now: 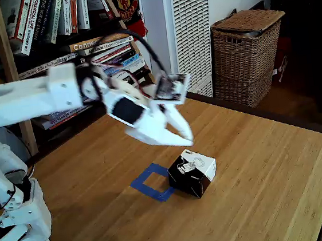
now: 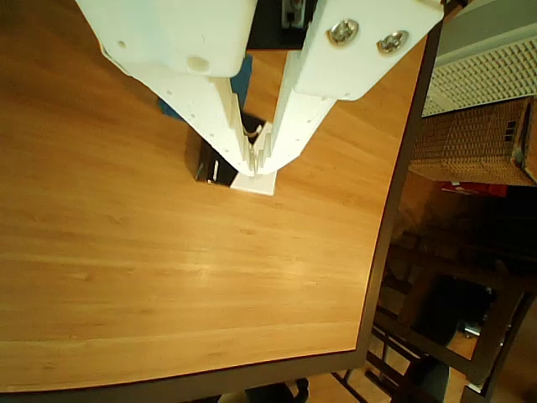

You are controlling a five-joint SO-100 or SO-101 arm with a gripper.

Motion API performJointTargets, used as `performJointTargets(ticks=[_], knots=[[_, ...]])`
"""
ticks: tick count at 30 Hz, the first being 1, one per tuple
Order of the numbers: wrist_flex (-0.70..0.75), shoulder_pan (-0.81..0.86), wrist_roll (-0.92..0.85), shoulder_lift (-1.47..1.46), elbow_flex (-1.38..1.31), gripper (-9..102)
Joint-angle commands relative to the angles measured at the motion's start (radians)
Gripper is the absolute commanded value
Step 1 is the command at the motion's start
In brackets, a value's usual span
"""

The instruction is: Push the box on top of the target

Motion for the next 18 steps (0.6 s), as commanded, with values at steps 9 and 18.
performJointTargets(ticks=[9,18], knots=[[-0.230,0.026,-0.021,-0.192,-0.094,0],[-0.328,0.046,-0.043,-0.357,-0.186,0]])
